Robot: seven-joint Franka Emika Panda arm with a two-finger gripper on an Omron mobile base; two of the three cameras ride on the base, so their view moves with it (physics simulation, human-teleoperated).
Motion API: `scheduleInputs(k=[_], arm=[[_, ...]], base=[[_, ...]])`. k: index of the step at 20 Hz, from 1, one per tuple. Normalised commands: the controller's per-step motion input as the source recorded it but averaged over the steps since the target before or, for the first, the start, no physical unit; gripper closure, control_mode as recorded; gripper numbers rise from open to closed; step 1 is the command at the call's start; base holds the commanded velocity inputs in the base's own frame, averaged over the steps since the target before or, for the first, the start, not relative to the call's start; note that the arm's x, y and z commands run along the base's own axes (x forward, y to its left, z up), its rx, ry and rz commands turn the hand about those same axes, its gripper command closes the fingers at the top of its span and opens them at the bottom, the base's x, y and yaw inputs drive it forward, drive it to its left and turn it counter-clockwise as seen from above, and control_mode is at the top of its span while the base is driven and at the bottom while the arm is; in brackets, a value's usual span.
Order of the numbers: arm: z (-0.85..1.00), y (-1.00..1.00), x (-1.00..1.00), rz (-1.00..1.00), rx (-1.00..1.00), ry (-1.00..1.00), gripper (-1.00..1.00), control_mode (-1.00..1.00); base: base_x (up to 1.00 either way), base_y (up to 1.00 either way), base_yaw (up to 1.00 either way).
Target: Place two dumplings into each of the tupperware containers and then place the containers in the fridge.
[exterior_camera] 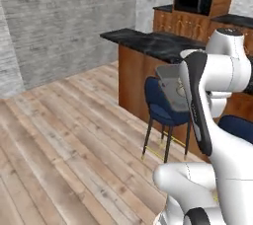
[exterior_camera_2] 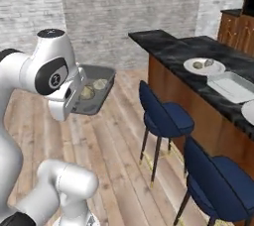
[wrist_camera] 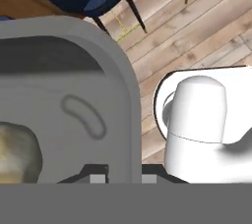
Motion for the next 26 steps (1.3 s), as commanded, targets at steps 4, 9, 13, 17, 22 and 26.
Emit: scheduleInputs(k=[4, 9, 13, 17, 22, 26], arm=[[0.0, 0.0, 0.0, 0.0, 0.0, 0.0, 1.0, 1.0], [0.0, 0.0, 0.0, 0.0, 0.0, 0.0, 1.0, 1.0], [0.0, 0.0, 0.0, 0.0, 0.0, 0.0, 1.0, 1.0], [0.0, 0.0, 0.0, 0.0, 0.0, 0.0, 1.0, 1.0], [0.0, 0.0, 0.0, 0.0, 0.0, 0.0, 1.0, 1.0], [0.0, 0.0, 0.0, 0.0, 0.0, 0.0, 1.0, 1.0]], base=[[0.25, 0.32, 0.82], [0.07, 0.11, 0.8], [0.0, 0.22, 0.91], [0.0, 0.21, 0.97], [0.0, 0.22, 0.98], [0.0, 0.24, 0.98]])
